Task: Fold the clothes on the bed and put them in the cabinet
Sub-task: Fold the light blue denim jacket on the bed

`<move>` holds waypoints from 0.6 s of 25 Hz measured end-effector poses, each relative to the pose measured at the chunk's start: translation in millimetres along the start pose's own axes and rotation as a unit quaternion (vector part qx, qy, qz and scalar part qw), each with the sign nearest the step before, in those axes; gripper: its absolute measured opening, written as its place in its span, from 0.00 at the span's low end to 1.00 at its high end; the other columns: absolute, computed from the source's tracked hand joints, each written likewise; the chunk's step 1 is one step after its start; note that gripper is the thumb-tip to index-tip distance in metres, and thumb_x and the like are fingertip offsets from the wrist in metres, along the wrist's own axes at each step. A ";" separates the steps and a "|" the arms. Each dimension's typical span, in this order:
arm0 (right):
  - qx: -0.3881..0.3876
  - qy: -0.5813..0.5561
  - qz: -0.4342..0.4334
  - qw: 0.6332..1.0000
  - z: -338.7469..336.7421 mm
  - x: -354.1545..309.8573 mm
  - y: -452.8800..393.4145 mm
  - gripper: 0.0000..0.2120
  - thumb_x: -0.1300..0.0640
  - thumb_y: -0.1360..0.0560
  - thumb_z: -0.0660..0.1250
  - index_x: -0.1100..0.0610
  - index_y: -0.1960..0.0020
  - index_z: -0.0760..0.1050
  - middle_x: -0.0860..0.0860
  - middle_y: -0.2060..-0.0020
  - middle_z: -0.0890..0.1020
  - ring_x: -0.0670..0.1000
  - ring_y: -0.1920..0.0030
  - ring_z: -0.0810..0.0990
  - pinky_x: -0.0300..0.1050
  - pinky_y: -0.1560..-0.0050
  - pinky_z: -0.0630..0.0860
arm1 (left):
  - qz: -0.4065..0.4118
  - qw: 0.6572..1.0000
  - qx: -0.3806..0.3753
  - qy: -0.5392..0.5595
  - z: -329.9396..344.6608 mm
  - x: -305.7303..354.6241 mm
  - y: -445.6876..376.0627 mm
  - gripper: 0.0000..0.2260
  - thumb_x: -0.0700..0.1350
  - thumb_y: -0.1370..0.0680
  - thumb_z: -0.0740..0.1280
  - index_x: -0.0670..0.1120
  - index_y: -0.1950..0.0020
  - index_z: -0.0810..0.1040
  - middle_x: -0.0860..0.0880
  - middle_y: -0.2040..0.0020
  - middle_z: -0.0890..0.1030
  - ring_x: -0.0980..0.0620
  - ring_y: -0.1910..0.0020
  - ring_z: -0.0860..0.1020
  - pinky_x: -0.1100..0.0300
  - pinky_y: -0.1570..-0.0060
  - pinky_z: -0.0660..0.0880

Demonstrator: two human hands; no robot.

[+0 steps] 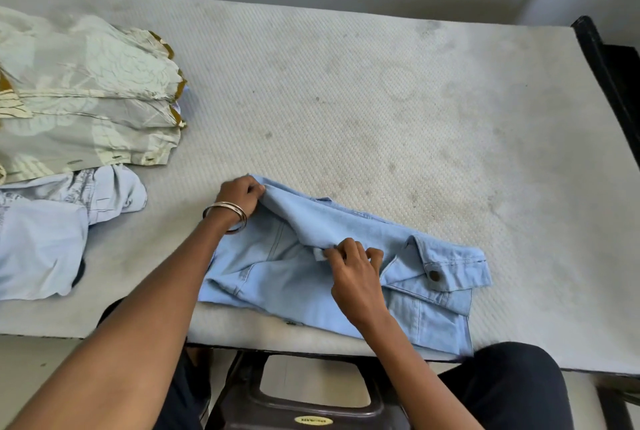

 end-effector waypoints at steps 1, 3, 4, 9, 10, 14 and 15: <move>-0.004 -0.041 -0.016 0.999 2.0 1.0 5.0 0.22 0.74 0.44 0.61 0.58 0.54 0.77 0.53 0.60 0.72 0.54 0.61 0.72 0.50 0.54 0.61 | -0.001 1.000 0.000 -0.014 -2.5 3.0 -1.3 0.12 0.47 0.20 0.62 0.40 0.47 0.80 0.35 0.49 0.81 0.37 0.49 0.79 0.48 0.49 0.78; -0.048 -0.079 -0.077 0.993 10.2 -4.9 22.0 0.21 0.71 0.42 0.62 0.55 0.53 0.77 0.51 0.58 0.70 0.52 0.58 0.71 0.48 0.55 0.60 | 0.006 0.997 0.007 -0.072 -7.1 10.0 -0.1 0.14 0.47 0.19 0.60 0.37 0.54 0.79 0.35 0.54 0.80 0.36 0.49 0.78 0.52 0.51 0.74; -0.071 -0.073 -0.106 0.989 15.2 -8.4 31.7 0.19 0.69 0.40 0.63 0.53 0.53 0.76 0.49 0.58 0.69 0.52 0.58 0.70 0.48 0.56 0.59 | 0.016 0.995 0.010 -0.103 -7.8 13.0 1.9 0.15 0.46 0.19 0.60 0.37 0.57 0.77 0.36 0.57 0.79 0.36 0.50 0.77 0.52 0.54 0.71; -0.033 -0.116 -0.021 0.993 4.8 30.3 33.9 0.08 0.46 0.26 0.67 0.46 0.50 0.80 0.46 0.52 0.77 0.51 0.50 0.73 0.49 0.55 0.65 | 0.069 0.953 0.200 -0.215 -19.1 23.5 41.0 0.12 0.49 0.23 0.65 0.39 0.52 0.76 0.37 0.50 0.76 0.36 0.50 0.75 0.44 0.57 0.73; 0.020 -0.139 0.081 0.987 -9.9 56.8 30.6 0.07 0.50 0.26 0.70 0.49 0.49 0.80 0.49 0.51 0.78 0.53 0.47 0.74 0.52 0.54 0.66 | 0.120 0.934 0.250 -0.225 -15.2 36.6 58.3 0.11 0.49 0.24 0.65 0.40 0.55 0.76 0.38 0.54 0.76 0.37 0.54 0.76 0.46 0.61 0.73; 0.038 -0.069 0.387 0.919 -35.8 152.2 45.1 0.21 0.56 0.29 0.75 0.53 0.38 0.75 0.58 0.39 0.71 0.62 0.36 0.65 0.61 0.43 0.63 | 0.402 0.885 0.127 -0.197 65.9 89.2 121.4 0.15 0.54 0.25 0.64 0.45 0.64 0.75 0.46 0.67 0.76 0.44 0.67 0.76 0.54 0.68 0.74; -0.031 -0.040 0.391 0.919 -28.8 163.5 46.3 0.25 0.54 0.29 0.75 0.51 0.34 0.72 0.57 0.36 0.69 0.60 0.34 0.62 0.62 0.40 0.61 | 0.415 0.868 0.089 -0.257 91.7 89.4 132.4 0.15 0.56 0.26 0.65 0.46 0.65 0.75 0.48 0.68 0.76 0.45 0.67 0.76 0.55 0.68 0.72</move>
Point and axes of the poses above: each hand's wrist, its own y-axis away from the middle knuckle, its own z-axis out of the palm, x = y × z, the point moved 10 cm from there along -y, towards the middle knuckle
